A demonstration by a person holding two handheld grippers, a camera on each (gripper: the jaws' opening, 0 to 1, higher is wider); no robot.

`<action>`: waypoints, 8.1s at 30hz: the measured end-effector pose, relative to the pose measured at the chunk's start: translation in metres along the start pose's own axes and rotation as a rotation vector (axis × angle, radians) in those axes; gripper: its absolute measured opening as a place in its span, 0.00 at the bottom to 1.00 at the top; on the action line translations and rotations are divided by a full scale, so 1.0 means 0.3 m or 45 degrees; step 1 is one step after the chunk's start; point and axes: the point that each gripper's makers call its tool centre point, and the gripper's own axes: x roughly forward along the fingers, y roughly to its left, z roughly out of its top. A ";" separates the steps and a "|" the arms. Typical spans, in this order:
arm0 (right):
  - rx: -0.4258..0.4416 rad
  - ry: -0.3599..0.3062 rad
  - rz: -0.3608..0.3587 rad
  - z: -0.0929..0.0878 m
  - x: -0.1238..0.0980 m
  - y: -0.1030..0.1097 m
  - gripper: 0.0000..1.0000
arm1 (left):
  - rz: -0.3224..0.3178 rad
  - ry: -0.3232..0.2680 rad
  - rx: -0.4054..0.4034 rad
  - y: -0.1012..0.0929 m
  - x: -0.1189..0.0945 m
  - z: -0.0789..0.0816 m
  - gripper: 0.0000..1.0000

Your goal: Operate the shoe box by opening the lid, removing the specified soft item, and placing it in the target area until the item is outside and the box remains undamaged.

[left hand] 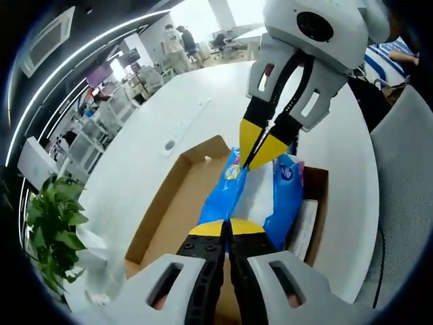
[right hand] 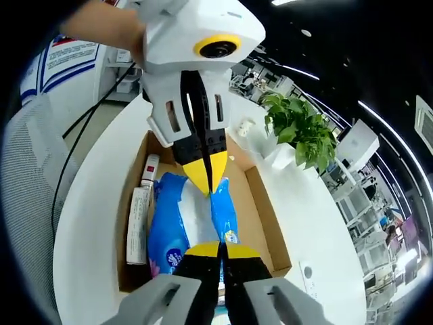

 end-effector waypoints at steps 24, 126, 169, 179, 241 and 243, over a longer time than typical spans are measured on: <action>0.077 -0.012 -0.068 -0.020 -0.137 -0.074 0.00 | -0.022 0.001 0.026 -0.034 -0.015 0.140 0.00; 0.433 0.366 -0.482 -0.851 -0.629 -0.210 0.00 | -0.374 -0.116 0.199 -0.479 0.573 0.776 0.00; 0.538 0.443 -0.421 -1.035 -0.508 -0.178 0.00 | -0.441 -0.072 0.144 -0.504 0.783 0.694 0.00; 0.547 0.454 -0.435 -1.043 -0.513 -0.184 0.00 | -0.439 -0.076 0.138 -0.504 0.789 0.702 0.00; 0.944 0.275 -0.482 -0.888 -0.625 -0.099 0.46 | -0.426 -0.189 0.002 -0.495 0.543 0.731 0.38; 0.955 0.269 -0.482 -0.883 -0.628 -0.093 0.48 | -0.427 -0.190 0.000 -0.496 0.535 0.727 0.38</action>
